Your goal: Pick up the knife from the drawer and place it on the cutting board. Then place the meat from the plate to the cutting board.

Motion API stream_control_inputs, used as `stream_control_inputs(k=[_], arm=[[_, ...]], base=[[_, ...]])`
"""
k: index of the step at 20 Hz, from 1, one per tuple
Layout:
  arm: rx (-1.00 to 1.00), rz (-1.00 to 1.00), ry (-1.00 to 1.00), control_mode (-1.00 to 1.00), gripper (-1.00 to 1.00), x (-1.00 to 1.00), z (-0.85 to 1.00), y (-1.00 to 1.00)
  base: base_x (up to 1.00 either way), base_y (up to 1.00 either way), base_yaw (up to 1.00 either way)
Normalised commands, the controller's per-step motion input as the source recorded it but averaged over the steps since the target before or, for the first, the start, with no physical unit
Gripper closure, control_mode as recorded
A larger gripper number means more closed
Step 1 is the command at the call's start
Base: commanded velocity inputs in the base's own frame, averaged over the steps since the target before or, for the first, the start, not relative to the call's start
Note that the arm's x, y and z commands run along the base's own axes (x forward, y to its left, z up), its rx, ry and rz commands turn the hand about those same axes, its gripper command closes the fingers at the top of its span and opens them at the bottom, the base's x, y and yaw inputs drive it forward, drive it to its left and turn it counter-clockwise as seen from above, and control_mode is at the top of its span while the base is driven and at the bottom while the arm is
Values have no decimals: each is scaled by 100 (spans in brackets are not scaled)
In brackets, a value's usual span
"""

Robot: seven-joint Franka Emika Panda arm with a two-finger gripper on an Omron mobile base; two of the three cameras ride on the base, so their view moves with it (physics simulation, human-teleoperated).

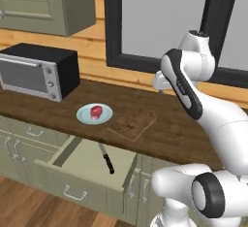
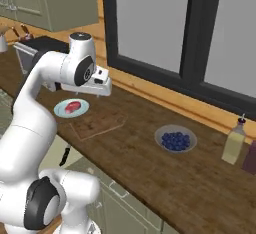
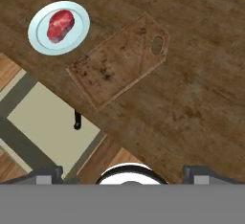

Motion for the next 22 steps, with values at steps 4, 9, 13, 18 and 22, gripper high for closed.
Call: stream_control_inputs(k=[4,9,13,18,22], arm=[[0,0,0,100,-100,0,0,0],[0,0,0,100,-100,0,0,0],[0,0,0,100,-100,0,0,0],[0,0,0,100,-100,0,0,0],[0,0,2,-100,-100,0,0,0]], base=[[2,-3,30],[19,-4,52],[0,-26,44],[40,0,24],[5,-2,11]])
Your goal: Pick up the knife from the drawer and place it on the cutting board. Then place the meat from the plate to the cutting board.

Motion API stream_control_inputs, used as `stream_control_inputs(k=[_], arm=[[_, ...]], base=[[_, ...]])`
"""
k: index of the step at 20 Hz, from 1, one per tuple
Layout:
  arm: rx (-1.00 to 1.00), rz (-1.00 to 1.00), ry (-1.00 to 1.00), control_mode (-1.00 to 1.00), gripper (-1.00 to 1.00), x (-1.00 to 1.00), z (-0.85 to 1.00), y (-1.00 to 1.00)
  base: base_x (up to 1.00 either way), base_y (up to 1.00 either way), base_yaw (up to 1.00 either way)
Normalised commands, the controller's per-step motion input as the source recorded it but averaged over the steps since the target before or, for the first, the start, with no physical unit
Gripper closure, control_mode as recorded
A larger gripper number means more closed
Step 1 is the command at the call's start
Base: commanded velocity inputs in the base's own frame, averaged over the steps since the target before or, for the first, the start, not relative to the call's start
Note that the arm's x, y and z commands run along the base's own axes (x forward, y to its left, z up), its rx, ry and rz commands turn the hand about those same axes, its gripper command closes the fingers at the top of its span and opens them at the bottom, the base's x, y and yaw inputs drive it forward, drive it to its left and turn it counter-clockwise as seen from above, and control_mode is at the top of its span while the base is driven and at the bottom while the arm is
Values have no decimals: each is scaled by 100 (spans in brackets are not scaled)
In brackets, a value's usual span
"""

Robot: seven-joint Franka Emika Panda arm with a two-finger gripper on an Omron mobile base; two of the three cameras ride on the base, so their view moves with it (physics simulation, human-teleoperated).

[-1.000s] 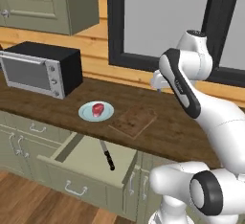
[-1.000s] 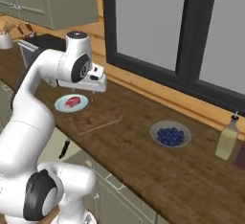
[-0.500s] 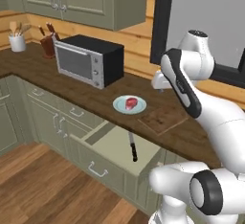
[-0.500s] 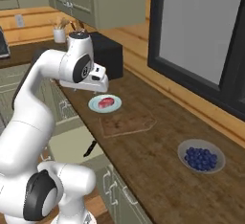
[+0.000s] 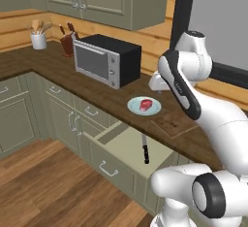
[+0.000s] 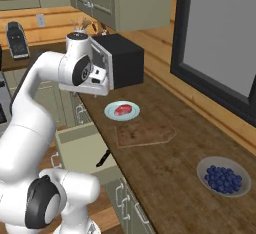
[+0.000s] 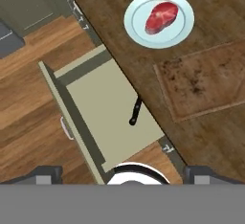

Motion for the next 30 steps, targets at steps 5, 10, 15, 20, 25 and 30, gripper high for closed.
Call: stream_control_inputs(k=[5,10,15,20,25,30], arm=[[1,-8,14,-100,-100,-8,-38,15],[1,-37,15,-100,-100,19,-76,89],[2,-32,30,-100,-100,24,-85,75],[19,-19,24,-100,-100,26,-98,17],[6,-16,-5,-100,-100,29,-55,53],[-2,-11,-4,-100,-100,3,-51,43]], base=[[0,0,0],[0,0,0],[0,0,0],[0,0,0],[0,0,0],[0,0,0]])
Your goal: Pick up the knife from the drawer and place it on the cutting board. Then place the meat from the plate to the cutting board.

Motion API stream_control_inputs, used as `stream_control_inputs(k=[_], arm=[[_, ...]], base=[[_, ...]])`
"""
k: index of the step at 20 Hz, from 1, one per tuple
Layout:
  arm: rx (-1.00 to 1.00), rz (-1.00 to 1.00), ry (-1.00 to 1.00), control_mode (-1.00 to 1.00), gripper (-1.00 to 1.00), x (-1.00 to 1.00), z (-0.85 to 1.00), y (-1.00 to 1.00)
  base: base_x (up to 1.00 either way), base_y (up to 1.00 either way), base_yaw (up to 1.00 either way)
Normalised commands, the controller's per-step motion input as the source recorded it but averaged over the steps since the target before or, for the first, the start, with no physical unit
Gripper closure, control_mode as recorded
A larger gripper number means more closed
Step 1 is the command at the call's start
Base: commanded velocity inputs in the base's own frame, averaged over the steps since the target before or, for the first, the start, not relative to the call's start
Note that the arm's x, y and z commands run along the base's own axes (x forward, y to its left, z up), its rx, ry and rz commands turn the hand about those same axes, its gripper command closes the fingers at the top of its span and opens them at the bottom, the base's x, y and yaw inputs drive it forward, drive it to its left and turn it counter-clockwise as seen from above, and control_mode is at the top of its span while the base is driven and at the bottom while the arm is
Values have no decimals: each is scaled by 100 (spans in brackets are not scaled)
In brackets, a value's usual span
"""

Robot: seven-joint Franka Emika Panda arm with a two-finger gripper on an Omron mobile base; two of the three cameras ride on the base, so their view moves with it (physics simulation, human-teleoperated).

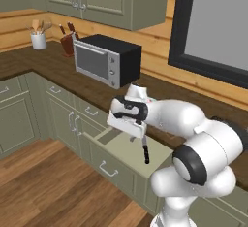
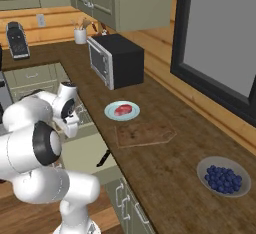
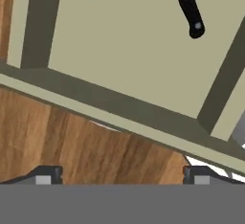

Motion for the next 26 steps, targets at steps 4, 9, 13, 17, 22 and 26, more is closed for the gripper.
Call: stream_control_inputs(k=[4,9,13,17,22,26], arm=[[-1,-12,-8,-100,-100,0,-77,7],[-2,-11,-10,-100,-100,12,-59,14],[-1,-8,-3,-100,-100,25,-41,4],[0,-4,0,-100,-100,11,-10,-3],[0,-2,0,-100,-100,0,-15,0],[0,0,7,-100,-100,0,-28,0]], base=[[0,0,0],[0,0,0],[0,0,0],[0,0,0],[0,0,0],[0,0,0]])
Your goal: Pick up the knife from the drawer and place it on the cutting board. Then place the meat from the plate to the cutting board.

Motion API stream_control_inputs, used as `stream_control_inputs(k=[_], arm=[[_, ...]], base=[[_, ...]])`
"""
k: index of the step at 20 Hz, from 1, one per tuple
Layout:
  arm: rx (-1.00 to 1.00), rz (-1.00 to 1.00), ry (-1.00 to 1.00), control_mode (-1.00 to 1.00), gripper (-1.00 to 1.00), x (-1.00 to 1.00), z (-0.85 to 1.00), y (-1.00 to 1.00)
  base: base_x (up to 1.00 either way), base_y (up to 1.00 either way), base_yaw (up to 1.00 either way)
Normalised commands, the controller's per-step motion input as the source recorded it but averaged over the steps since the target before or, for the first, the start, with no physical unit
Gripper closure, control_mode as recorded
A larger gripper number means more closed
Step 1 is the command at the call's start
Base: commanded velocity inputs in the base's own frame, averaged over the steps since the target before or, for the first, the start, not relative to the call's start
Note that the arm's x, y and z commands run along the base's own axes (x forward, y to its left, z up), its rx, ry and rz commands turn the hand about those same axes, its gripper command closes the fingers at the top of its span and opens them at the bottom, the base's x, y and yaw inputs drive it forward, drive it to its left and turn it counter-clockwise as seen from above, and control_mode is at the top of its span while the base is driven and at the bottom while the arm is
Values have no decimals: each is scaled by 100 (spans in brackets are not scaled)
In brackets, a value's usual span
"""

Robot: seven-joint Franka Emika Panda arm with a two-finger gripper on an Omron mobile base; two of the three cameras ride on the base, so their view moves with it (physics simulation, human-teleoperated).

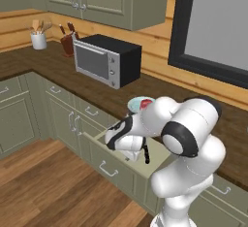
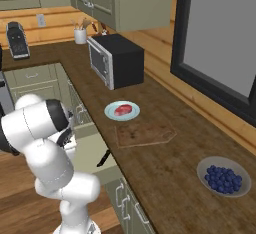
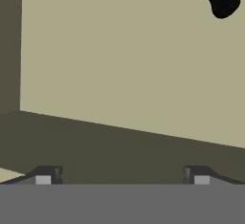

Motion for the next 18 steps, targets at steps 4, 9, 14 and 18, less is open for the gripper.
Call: stream_control_inputs(k=[4,9,14,18], arm=[[-2,0,8,-100,-100,0,-27,0],[-2,0,7,-100,-100,0,-25,6],[0,0,3,-100,-100,-21,-10,24],[1,-1,0,-100,-100,-29,10,43]], base=[[0,0,0],[0,0,0],[0,0,0],[0,0,0]])
